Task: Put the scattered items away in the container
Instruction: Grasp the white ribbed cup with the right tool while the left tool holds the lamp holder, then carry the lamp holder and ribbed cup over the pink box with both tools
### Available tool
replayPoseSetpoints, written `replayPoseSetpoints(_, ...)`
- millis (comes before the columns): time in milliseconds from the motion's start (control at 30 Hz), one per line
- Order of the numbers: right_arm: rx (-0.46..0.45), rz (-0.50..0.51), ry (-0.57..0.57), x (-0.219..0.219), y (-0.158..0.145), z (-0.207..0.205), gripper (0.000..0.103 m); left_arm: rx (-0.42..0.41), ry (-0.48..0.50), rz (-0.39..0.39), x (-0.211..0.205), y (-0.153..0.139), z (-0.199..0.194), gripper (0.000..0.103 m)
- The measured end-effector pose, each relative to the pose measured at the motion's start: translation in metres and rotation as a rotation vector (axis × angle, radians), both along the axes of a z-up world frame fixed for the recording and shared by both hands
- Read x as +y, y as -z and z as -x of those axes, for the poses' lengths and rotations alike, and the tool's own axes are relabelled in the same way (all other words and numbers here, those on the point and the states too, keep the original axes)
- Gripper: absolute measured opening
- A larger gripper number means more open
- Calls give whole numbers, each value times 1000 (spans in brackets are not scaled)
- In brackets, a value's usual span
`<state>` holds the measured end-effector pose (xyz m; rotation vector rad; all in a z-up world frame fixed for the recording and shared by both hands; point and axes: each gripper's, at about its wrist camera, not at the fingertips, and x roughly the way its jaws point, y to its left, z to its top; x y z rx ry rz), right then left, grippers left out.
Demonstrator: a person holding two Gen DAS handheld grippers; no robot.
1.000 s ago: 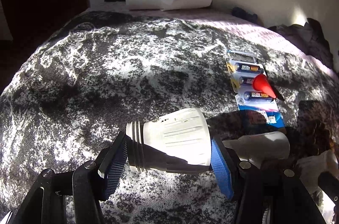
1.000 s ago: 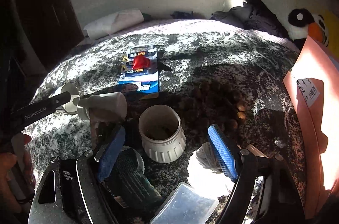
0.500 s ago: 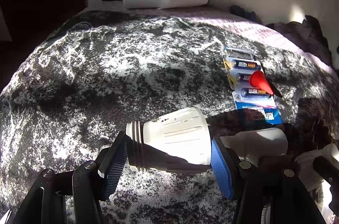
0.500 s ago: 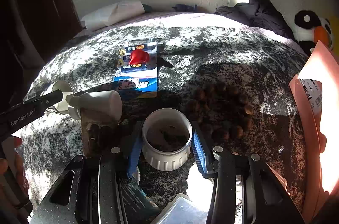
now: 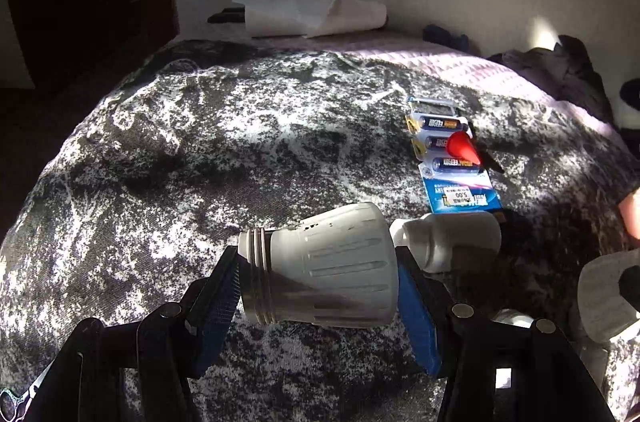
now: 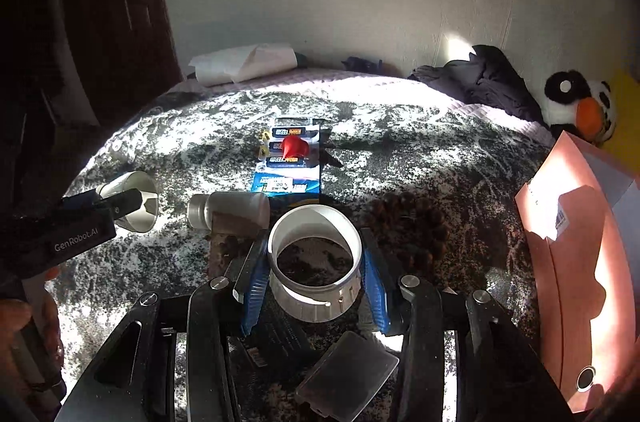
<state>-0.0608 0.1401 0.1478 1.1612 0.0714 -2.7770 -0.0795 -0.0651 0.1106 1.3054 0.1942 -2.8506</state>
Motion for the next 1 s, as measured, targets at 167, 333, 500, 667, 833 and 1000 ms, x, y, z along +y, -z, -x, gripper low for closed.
replayPoseSetpoints(167, 37, -6, -25, -7, -20, -37, 45, 29, 14, 15, 2, -22, -33, 62)
replayPoseSetpoints(333, 70, -1, -38, -8, -38, -80, 45, 65, 44, 30, 10, -44, -69, 62)
replayPoseSetpoints(500, 96, 10, -33, 0, -55, -120, 45, 92, 84, 28, 20, -61, -104, 62)
replayPoseSetpoints(667, 123, 20, -16, 15, -70, -158, 45, 108, 119, 26, 32, -76, -135, 62)
replayPoseSetpoints(833, 152, 34, 18, 36, -85, -196, 45, 143, 178, 47, 54, -95, -161, 62)
replayPoseSetpoints(1000, 176, 49, 70, 68, -97, -229, 45, 175, 263, 57, 93, -113, -181, 63)
